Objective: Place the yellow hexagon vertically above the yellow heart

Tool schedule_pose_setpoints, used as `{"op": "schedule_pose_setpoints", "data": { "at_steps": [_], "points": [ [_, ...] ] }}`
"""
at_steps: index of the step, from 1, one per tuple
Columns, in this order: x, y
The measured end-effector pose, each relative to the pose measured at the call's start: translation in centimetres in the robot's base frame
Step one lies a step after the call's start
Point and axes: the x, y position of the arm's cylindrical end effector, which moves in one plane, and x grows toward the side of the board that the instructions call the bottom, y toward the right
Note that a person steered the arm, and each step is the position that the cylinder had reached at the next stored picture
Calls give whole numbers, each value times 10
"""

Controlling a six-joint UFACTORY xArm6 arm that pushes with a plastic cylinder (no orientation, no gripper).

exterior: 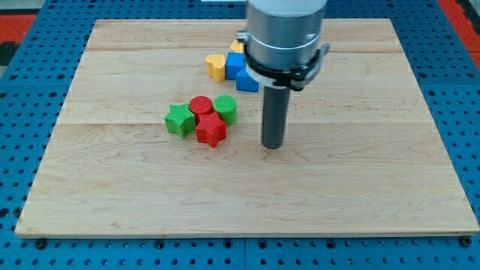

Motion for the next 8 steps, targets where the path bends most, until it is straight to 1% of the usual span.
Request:
{"op": "schedule_pose_setpoints", "data": {
  "at_steps": [3, 5, 6, 7, 8],
  "points": [
    [0, 1],
    [-15, -1],
    [-15, -5],
    [-33, -9],
    [-68, 47]
  ]
}}
